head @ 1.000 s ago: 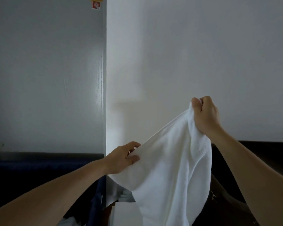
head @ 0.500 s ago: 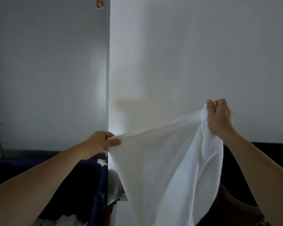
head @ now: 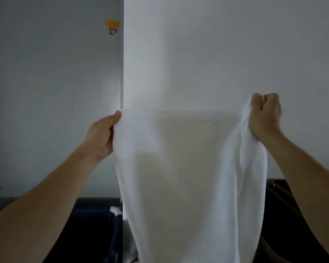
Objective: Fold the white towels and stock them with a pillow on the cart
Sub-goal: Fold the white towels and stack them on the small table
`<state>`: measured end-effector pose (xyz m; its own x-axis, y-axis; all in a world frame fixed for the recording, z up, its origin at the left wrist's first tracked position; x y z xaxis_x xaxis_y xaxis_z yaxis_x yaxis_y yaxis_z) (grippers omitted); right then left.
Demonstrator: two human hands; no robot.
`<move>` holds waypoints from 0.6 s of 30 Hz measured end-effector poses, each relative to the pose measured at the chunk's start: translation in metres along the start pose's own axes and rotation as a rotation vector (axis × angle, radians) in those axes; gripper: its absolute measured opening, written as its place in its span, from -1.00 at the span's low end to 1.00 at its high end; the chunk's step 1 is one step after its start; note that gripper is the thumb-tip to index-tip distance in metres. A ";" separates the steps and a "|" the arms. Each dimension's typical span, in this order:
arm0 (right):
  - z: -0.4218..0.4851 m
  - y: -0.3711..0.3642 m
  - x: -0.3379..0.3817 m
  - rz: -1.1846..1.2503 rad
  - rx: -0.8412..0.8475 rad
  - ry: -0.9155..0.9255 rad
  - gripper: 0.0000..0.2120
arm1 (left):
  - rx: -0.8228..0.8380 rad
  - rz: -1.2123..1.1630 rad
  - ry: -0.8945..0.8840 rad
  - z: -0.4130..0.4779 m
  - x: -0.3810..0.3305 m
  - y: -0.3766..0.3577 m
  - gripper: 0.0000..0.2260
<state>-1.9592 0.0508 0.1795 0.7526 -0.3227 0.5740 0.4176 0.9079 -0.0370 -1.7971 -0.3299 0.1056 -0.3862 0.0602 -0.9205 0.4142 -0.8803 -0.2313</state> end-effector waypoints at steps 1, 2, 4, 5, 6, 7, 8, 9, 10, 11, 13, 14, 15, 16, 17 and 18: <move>0.014 0.000 0.014 0.054 -0.071 0.028 -0.73 | -0.043 0.000 -0.066 0.009 -0.027 -0.008 -0.73; 0.024 -0.001 0.025 0.103 -0.126 0.045 -0.74 | -0.109 0.051 -0.121 0.014 -0.048 -0.014 -0.69; 0.026 -0.010 0.029 0.115 -0.130 0.024 -0.74 | -0.262 0.283 -0.153 0.016 -0.066 -0.011 -0.64; 0.019 -0.018 0.019 0.062 -0.072 -0.018 -0.73 | -0.310 0.398 -0.129 0.016 -0.061 -0.006 -0.66; 0.008 -0.028 0.004 -0.008 0.016 -0.074 -0.72 | -0.313 0.452 -0.071 0.017 -0.047 0.001 -0.69; -0.007 -0.036 -0.016 -0.075 0.113 -0.137 -0.70 | -0.279 0.454 0.000 0.017 -0.026 0.007 -0.73; -0.024 -0.043 -0.036 -0.121 0.202 -0.202 -0.70 | -0.236 0.415 0.081 0.015 -0.002 0.010 -0.76; -0.040 -0.047 -0.055 -0.142 0.270 -0.263 -0.70 | -0.196 0.364 0.156 0.011 0.020 0.009 -0.79; -0.056 -0.051 -0.071 -0.144 0.309 -0.321 -0.71 | -0.165 0.323 0.225 0.006 0.041 0.006 -0.81; -0.070 -0.054 -0.082 -0.130 0.325 -0.372 -0.72 | -0.152 0.294 0.278 0.002 0.058 0.000 -0.83; -0.094 -0.058 -0.095 -0.093 0.335 -0.435 -0.71 | -0.157 0.252 0.334 -0.003 0.084 -0.017 -0.85; -0.105 -0.060 -0.096 -0.078 0.342 -0.437 -0.70 | -0.161 0.239 0.351 -0.005 0.093 -0.028 -0.86; -0.115 -0.062 -0.094 -0.068 0.351 -0.427 -0.69 | -0.160 0.238 0.362 -0.007 0.100 -0.039 -0.89; -0.124 -0.063 -0.090 -0.056 0.357 -0.414 -0.68 | -0.156 0.250 0.368 -0.008 0.105 -0.050 -0.90; -0.133 -0.064 -0.082 -0.045 0.363 -0.395 -0.68 | -0.149 0.270 0.368 -0.011 0.109 -0.061 -0.90; -0.141 -0.064 -0.072 -0.037 0.371 -0.359 -0.68 | -0.138 0.299 0.357 -0.014 0.112 -0.072 -0.89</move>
<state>-1.9689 -0.0219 0.0251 0.4911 -0.3038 0.8164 0.1831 0.9523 0.2443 -1.8587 -0.2529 0.0146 0.0635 -0.0067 -0.9980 0.5785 -0.8146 0.0423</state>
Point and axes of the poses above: each hand's wrist, its own z-axis towards the middle knuckle, its own y-axis out of the back of the hand, x = y × z, the point moved 4 cm from there along z, towards the middle knuckle, and after that the axes turned 11 degrees about z, right-handed, at the moved point
